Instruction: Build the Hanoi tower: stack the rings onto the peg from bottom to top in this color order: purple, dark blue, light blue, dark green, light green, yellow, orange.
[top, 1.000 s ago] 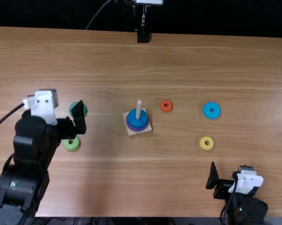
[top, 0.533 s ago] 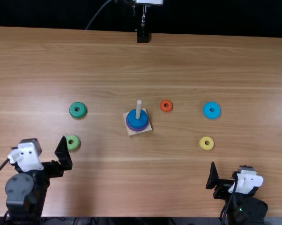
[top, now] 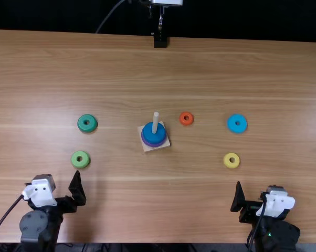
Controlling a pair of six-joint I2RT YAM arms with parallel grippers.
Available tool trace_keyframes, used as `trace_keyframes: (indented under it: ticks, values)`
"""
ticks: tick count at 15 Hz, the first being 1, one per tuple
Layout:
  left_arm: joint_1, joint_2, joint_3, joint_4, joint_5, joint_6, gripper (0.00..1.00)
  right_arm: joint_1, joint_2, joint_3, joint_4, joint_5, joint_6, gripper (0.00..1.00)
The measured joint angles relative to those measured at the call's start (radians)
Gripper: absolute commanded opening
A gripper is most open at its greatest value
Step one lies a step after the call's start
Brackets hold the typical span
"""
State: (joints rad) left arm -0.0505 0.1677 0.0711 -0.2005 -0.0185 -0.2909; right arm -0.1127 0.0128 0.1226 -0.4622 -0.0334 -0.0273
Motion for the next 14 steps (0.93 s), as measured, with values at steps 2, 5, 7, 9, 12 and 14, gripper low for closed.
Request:
trace_keyframes:
  ticks: [2, 5, 7, 9, 12, 14]
  values:
    - [0.000, -0.020, -0.004, 0.006, 0.000, 0.000, 1.00, 0.000, 0.000, 0.000, 0.000, 0.000, 0.000, 1.00]
    - [0.000, -0.035, -0.007, 0.011, 0.000, 0.004, 1.00, 0.000, 0.000, 0.000, 0.000, 0.000, 0.000, 1.00]
    - [0.000, -0.068, -0.007, 0.012, 0.000, 0.084, 1.00, 0.000, 0.000, 0.000, 0.000, 0.000, 0.000, 1.00]
    - [0.000, -0.071, -0.007, 0.009, 0.008, 0.203, 1.00, 0.000, 0.000, 0.000, 0.000, 0.000, 0.000, 1.00]
    - [0.000, -0.092, -0.004, -0.018, 0.013, 0.274, 1.00, 0.000, 0.000, 0.000, -0.001, 0.000, 0.000, 1.00]
    - [0.014, -0.156, 0.025, -0.137, 0.022, 0.291, 1.00, 0.000, 0.000, 0.000, 0.000, 0.000, 0.000, 1.00]
